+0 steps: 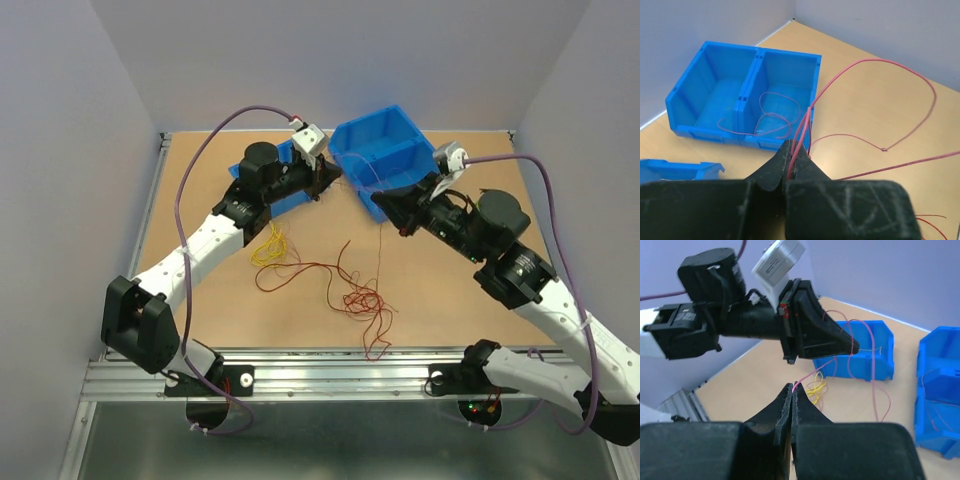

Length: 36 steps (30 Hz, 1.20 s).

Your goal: Untangle the cables

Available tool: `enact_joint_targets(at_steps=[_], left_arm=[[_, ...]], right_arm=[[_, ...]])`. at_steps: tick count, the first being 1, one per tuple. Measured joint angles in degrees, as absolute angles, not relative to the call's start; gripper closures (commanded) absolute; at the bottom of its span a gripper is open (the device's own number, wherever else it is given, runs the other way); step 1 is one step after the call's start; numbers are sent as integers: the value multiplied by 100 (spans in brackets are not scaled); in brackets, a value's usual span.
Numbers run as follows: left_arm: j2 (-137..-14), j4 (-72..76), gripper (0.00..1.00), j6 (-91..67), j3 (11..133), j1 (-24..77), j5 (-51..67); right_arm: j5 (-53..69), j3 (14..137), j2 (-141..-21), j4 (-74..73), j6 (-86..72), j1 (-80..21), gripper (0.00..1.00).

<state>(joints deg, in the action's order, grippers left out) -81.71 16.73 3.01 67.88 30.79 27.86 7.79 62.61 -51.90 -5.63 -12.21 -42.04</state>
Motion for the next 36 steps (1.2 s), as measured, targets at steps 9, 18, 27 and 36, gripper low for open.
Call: enact_joint_targets(at_steps=[9,18,27,36], left_arm=[[-8385,1730,100,303,6788,2932,2679],[-9026,1575,100,285,7509,2875,2869],[-10711,1125,100,414,9496,2834,3015],[-12208,963,100,429,11236,2727,2982]], right_arm=[[-687,7559,-6589,-600,-891,-4209,99],[-1310,8680,-7688,-572,-445,-4141,99],[-311,8932,-8442,-246,-867,-2436,100],[679,9454,-9557,102,-1264,-1509,99]])
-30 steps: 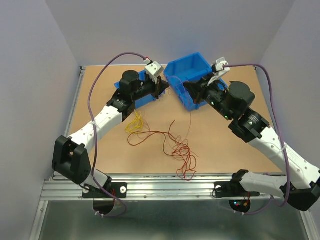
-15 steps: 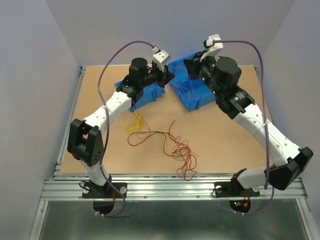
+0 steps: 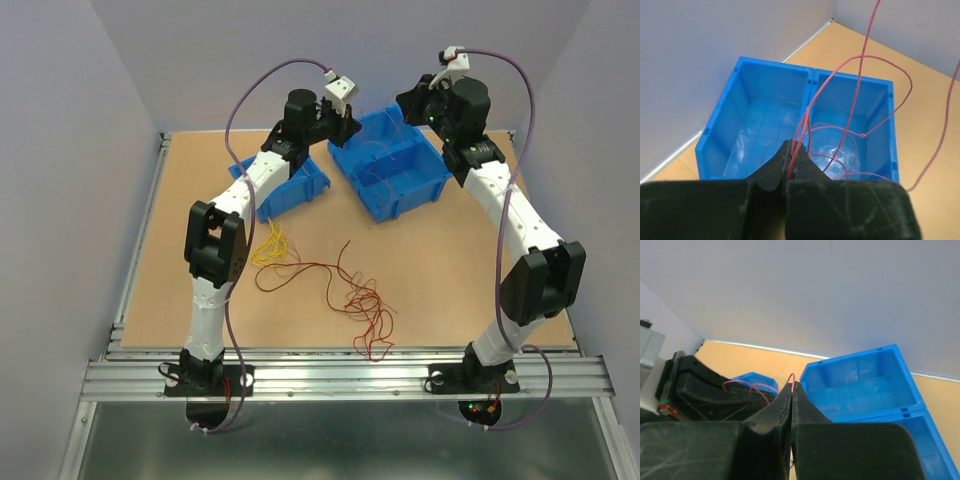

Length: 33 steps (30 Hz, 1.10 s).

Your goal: Untangle the cables

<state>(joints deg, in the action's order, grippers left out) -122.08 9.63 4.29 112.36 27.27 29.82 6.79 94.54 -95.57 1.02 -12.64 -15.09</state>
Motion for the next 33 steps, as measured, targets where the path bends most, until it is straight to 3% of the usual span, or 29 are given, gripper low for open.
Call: enact_joint_targets(at_steps=[18,33], left_arm=[[-12490,1568,100,351,11476,2899,2799],[-14044,1177,100,141,11769,3610,2534]], right_arm=[[1942,9939,-10475,1509,-2355,-725,99],[2058,7636,-10438,2290,-2873,-108,99]])
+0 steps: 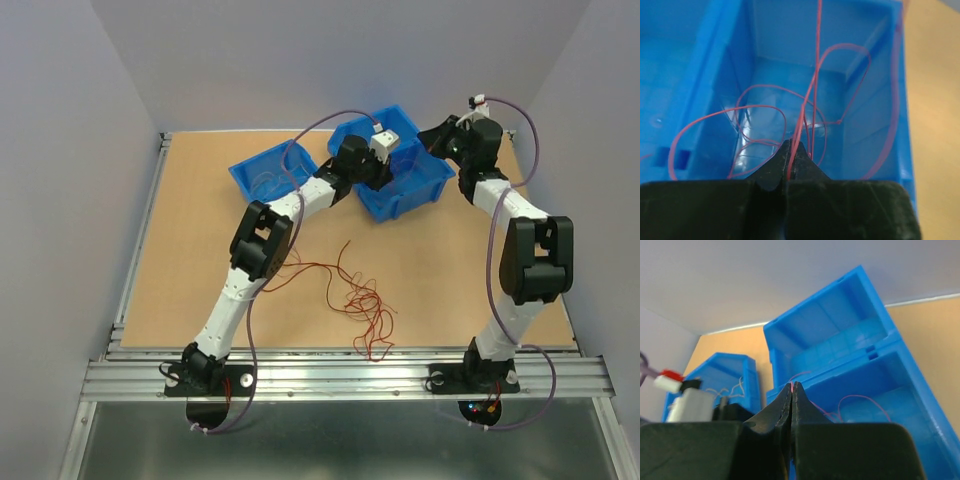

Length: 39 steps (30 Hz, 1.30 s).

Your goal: Untangle the cables

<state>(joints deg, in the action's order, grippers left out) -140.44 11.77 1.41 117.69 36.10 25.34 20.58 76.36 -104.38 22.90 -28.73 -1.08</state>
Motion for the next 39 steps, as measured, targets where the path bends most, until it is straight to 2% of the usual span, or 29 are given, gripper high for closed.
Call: enact_joint_targets(at_steps=[8,12,13,16,18,19,25,33,36,37,39], left_arm=[[-14339,587,98,174,12101,3699,2410],[-14339,263,82,292,12101,3706,2283],[-14339,180,74,311,12101,3706,2239],[-14339,-82,63,443,12101,3712,2071],[-14326,-217,59,567,12101,3715,1979],[-14306,-283,54,600,12101,3717,1920],[-13920,-849,41,1035,12114,3736,1555],[-13152,-1378,34,1636,12182,3745,1118],[-12693,-1492,30,1865,11983,3745,921],[-12534,-1483,30,1931,11878,3745,860],[-12186,-1498,29,2034,11609,3745,733]], right_arm=[[2078,7491,-10440,2062,-2646,-156,99],[1959,7540,-10580,1640,-2488,-156,99],[1892,7544,-10639,1479,-2458,-156,99],[1765,7693,-10847,1015,-2403,-152,99],[1647,7878,-11015,718,-2383,-154,99],[1594,7961,-11087,600,-2375,-154,100],[1092,8595,-11373,-268,-2294,-226,99],[408,9616,-11721,-1317,-2053,-447,93],[150,9845,-11819,-1590,-1944,-556,79],[75,9909,-11856,-1678,-1903,-604,69],[-10,9944,-11880,-1793,-1826,-655,61]])
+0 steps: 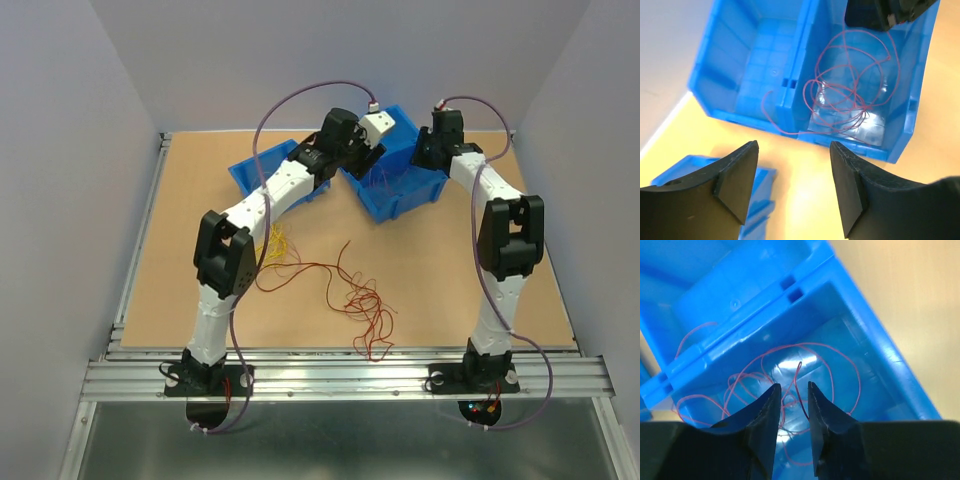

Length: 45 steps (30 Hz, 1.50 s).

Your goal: Untangle the cables

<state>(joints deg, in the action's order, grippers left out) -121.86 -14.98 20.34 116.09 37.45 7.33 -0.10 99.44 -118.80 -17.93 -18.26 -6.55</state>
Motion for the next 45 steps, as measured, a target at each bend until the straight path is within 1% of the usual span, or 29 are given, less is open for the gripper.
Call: enact_joint_targets(at_steps=[1,4,5,9,13,15,18,21,24,26,28,33,36,39,40,42,43,45], left_arm=[[-12040,-1470,29,2067,11469,3743,698],[-11539,-1350,27,2139,10877,3682,718],[-11419,-1326,25,2150,10689,3664,753],[-10748,-996,25,2102,9655,3415,1232],[-10134,-333,25,1785,8499,2783,2043],[-9852,233,24,1483,7828,2248,2502],[-9677,781,24,1138,7227,1549,2910],[-9485,1319,24,926,6685,1219,3048],[-9030,1754,24,797,6012,1232,3109],[-8777,1959,24,740,5787,1282,3124],[-8621,2196,24,718,5686,1319,3131],[-8455,2574,24,694,5596,1337,3127],[-8458,2620,24,676,5583,1337,3124],[-8462,2655,25,657,5583,1337,3127],[-8468,2674,25,655,5583,1337,3127],[-8503,2711,25,652,5583,1337,3127],[-8534,2722,25,652,5583,1337,3127],[-8578,2720,25,652,5583,1337,3127]], right_arm=[[-64,9944,-11880,-1879,-1772,-687,48],[-95,9944,-11880,-1968,-1717,-751,36],[-104,9944,-11878,-1990,-1686,-764,35],[-167,9944,-11815,-2102,-1608,-891,35],[-246,9944,-11616,-2128,-1503,-1092,25],[-327,9944,-11507,-2128,-1441,-1253,24],[-416,9944,-11338,-2121,-1288,-1610,29],[-434,9944,-11312,-2106,-1138,-1900,30],[-510,9979,-11408,-2139,-982,-2178,30],[-534,10097,-11579,-2158,-902,-2324,33],[-556,10269,-11799,-2171,-845,-2410,35],[-611,10659,-12366,-2206,-746,-2436,35],[-694,10812,-12663,-2237,-727,-2436,39],[-825,10930,-12857,-2244,-727,-2436,48],[-849,10958,-12905,-2252,-731,-2436,57],[-854,10997,-12929,-2252,-729,-2436,64],[-867,11019,-12932,-2263,-729,-2438,70],[-867,11045,-12932,-2268,-729,-2451,77]])
